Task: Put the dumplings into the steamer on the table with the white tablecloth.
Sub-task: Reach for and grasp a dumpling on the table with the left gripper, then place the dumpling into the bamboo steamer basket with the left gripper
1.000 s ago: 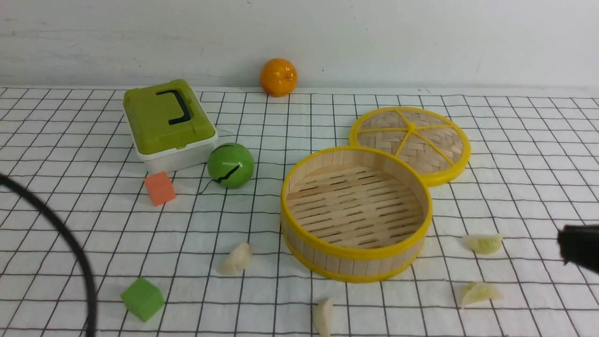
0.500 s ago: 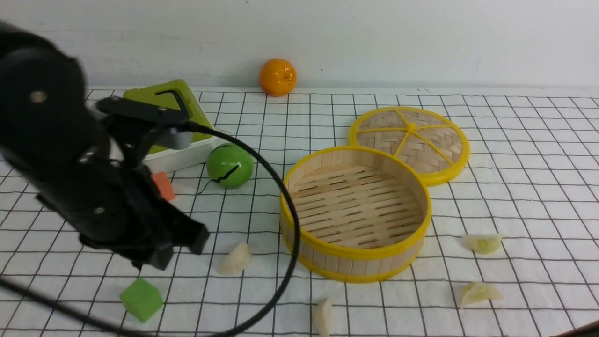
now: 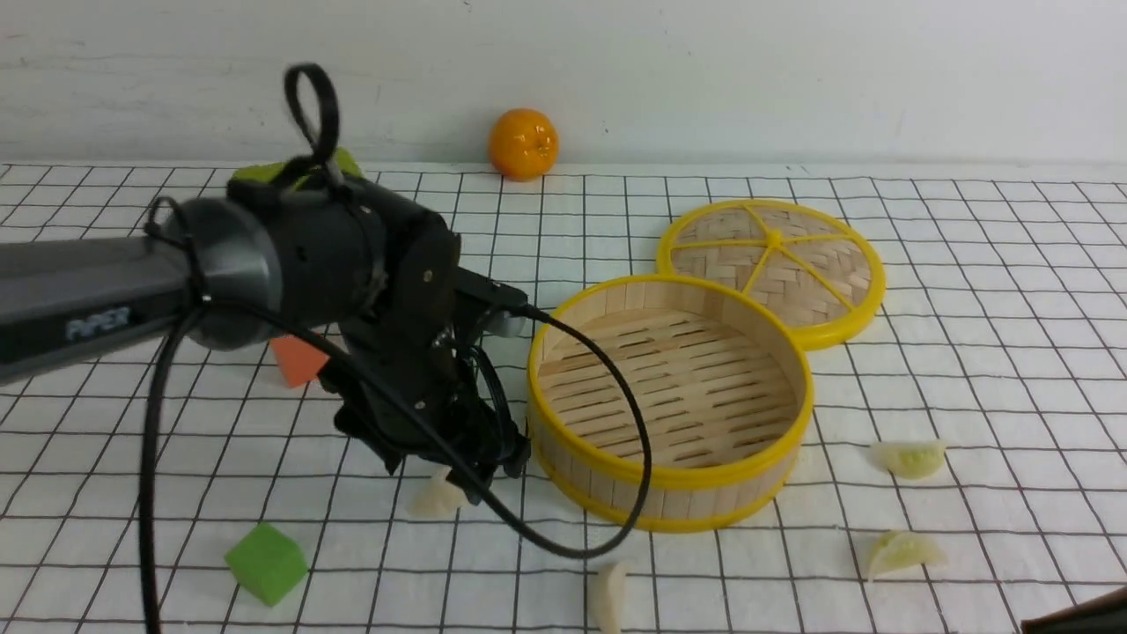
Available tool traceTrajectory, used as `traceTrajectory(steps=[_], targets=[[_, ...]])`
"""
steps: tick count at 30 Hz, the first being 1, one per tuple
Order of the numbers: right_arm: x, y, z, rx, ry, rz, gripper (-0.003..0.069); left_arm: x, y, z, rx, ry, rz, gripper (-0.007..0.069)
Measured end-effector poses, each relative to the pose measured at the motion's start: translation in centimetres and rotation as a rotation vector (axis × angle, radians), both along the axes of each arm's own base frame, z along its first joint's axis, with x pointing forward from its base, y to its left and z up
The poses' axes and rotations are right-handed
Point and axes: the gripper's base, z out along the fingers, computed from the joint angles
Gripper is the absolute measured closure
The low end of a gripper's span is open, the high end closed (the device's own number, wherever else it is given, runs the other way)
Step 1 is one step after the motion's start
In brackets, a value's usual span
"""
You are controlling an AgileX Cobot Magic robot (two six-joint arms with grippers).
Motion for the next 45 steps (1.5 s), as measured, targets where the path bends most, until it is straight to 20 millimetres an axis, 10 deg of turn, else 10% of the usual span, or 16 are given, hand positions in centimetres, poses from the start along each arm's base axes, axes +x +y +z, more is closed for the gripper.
traceTrajectory(steps=[9,14,25,39,45], targets=[[0.0,-0.1,-0.1,-0.018,-0.005,-0.003,0.0663,1.4,-0.7,-3.4,0.012,-0.016,-0.026,0.0363],[0.2,-0.1,0.0,-0.015,-0.017,-0.012,0.0659,1.7,-1.0,-1.9,0.02,0.004,0.008,0.0359],[0.5,-0.2,0.1,-0.01,-0.042,-0.03,0.0648,2.3,-10.6,11.5,-0.265,-0.194,-0.019,0.0359],[-0.1,-0.2,-0.3,-0.041,0.014,0.011,0.0638,8.1,-16.2,0.0,-0.341,-0.164,0.113,0.0356],[-0.2,-0.3,-0.3,-0.047,0.016,0.013,0.0638,8.2,-15.8,0.3,-0.301,-0.178,0.106,0.0185]])
